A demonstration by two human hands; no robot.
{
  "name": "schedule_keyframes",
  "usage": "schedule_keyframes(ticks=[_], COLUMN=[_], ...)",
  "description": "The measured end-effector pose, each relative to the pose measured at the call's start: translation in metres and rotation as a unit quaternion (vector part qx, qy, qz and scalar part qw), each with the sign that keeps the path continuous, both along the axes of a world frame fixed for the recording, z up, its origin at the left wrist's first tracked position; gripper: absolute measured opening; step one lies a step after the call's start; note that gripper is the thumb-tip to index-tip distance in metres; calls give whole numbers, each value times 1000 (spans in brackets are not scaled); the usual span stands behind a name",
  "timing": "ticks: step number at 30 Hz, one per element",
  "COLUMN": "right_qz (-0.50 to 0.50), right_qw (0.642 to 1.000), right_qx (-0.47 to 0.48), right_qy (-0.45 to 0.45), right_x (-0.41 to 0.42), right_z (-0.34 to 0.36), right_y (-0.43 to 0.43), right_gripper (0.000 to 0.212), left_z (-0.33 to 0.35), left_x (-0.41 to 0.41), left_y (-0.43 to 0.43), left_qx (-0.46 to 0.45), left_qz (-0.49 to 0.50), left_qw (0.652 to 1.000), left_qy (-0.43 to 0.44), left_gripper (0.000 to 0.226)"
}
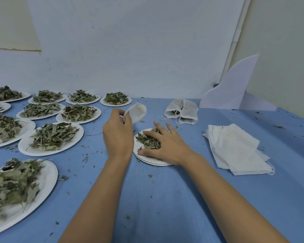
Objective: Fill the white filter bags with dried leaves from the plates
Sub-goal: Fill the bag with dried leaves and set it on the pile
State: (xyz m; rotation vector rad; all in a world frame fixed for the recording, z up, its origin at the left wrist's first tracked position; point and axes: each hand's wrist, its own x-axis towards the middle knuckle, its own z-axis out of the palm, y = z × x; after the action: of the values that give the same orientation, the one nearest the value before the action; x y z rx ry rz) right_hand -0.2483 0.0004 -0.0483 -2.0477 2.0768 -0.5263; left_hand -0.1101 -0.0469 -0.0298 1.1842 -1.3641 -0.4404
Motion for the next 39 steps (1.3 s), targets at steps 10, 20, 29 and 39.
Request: schedule_keyframes(ticks=[10, 20, 29, 39], right_qz=[16, -53, -22, -39], right_qw=[998, 992, 998, 999], right_qx=[-58, -110, -62, -19], right_qy=[-36, -41, 8, -3], right_x=[4, 7, 8, 14], right_z=[-3, -12, -10, -7], right_y=[-6, -12, -12, -8], right_gripper=[27, 13, 48, 37], left_z=[-2, -5, -7, -10], left_x=[-1, -1, -3, -1], left_y=[0, -1, 1, 0], left_qx=[17, 25, 27, 40], left_qz=[4, 5, 12, 22], left_qw=[1000, 1000, 999, 998], left_qy=[5, 2, -25, -41], left_gripper=[15, 17, 16, 19])
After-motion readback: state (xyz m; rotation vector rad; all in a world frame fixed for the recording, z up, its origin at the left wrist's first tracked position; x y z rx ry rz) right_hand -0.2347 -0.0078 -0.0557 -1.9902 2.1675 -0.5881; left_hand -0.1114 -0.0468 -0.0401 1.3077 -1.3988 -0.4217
